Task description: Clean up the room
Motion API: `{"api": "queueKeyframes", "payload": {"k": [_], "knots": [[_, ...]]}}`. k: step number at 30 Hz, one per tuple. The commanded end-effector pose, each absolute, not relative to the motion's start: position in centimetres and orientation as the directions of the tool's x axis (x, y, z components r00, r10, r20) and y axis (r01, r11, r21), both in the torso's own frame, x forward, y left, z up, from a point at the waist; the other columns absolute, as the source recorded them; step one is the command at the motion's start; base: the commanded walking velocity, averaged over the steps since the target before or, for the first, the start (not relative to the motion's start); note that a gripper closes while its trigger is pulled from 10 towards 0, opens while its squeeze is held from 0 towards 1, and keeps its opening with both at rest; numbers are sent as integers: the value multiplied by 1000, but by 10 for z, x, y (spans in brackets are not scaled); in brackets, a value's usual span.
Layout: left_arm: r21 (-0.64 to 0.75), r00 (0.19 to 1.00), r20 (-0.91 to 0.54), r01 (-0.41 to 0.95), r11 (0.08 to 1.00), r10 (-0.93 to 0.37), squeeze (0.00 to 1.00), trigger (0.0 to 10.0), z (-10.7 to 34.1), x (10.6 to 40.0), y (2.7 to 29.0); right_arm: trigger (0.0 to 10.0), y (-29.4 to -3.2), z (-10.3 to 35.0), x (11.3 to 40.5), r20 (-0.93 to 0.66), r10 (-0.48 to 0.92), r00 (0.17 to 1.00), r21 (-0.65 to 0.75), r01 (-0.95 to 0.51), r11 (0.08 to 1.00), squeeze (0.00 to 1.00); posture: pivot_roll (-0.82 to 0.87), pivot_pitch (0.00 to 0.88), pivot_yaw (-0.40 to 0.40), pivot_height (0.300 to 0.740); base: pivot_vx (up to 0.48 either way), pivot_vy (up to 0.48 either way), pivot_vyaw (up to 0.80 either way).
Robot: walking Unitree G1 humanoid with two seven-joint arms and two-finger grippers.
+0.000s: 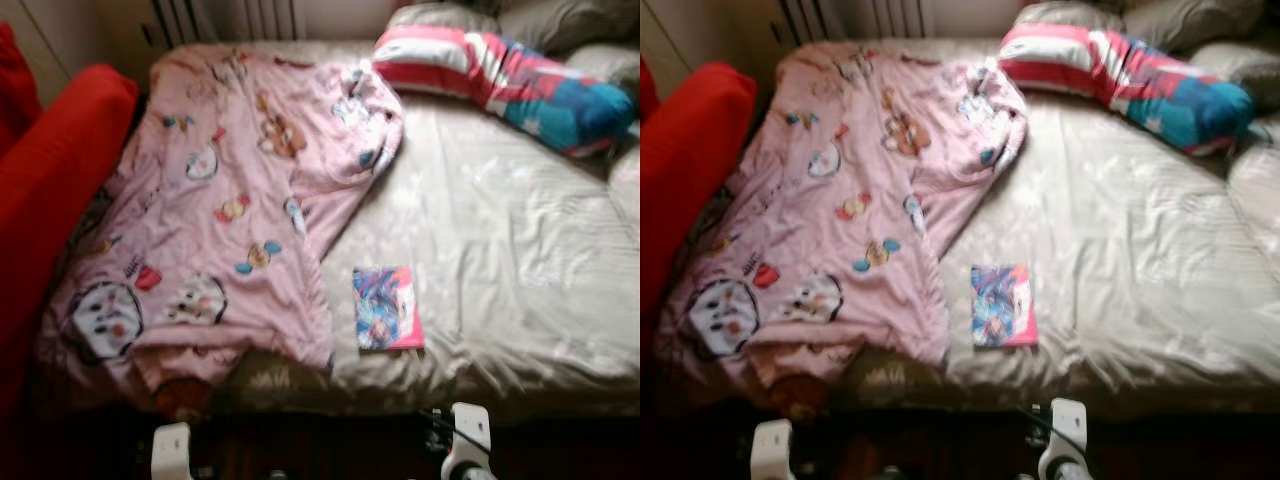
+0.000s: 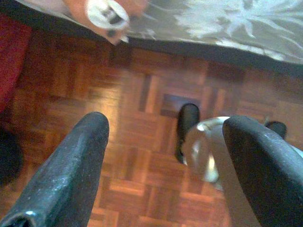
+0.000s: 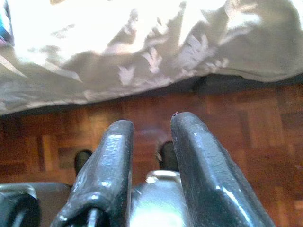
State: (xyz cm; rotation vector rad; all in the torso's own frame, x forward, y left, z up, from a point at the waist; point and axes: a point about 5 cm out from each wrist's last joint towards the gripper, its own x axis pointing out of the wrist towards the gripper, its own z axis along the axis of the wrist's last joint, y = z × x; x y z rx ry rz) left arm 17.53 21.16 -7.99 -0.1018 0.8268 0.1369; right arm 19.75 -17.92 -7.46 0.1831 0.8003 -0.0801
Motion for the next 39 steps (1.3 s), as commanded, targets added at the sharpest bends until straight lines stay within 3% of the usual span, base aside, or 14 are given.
{"api": "queueKeyframes", "payload": {"k": [1,16,28,39], "knots": [[-33,640,-764,-166,986,82,0,10000,-85,166,210,10000,-183,-82,184,-751,-12,660,118,152,981,0,-25,200,31,740,0,0,0],[-52,668,-741,-165,985,73,0,10000,-81,174,211,10000,-182,-80,186,-746,4,666,107,114,988,0,-28,184,31,740,81,0,0],[-35,646,-758,-186,982,95,0,10000,-81,159,236,10000,-179,-80,187,-732,15,681,130,118,985,0,-39,154,32,740,244,0,114],[-46,655,-751,-173,984,80,0,10000,-80,172,221,10000,-179,-79,188,-731,19,682,127,108,986,0,-37,144,28,740,245,0,0]]}}
